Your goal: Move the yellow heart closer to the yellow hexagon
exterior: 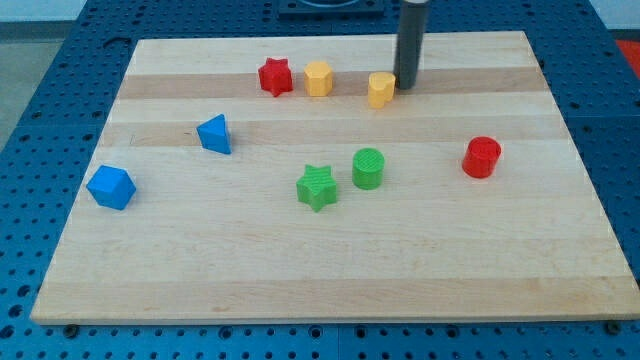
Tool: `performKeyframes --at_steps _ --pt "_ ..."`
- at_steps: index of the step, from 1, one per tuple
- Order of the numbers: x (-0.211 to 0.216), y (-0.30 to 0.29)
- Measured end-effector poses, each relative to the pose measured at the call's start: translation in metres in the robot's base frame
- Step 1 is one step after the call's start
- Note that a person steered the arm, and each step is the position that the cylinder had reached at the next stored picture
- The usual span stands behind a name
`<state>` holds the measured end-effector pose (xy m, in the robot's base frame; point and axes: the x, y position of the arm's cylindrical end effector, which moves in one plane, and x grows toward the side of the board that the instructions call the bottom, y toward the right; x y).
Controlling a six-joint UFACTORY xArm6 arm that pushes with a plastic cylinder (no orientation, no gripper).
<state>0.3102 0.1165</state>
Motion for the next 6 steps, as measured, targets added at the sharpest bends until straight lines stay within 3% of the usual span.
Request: performKeyframes --at_steps 1,2,4,6 --pt "0.036 0.033" --pt "0.045 0.012" --pt "0.016 -0.064" --pt "0.008 -0.091"
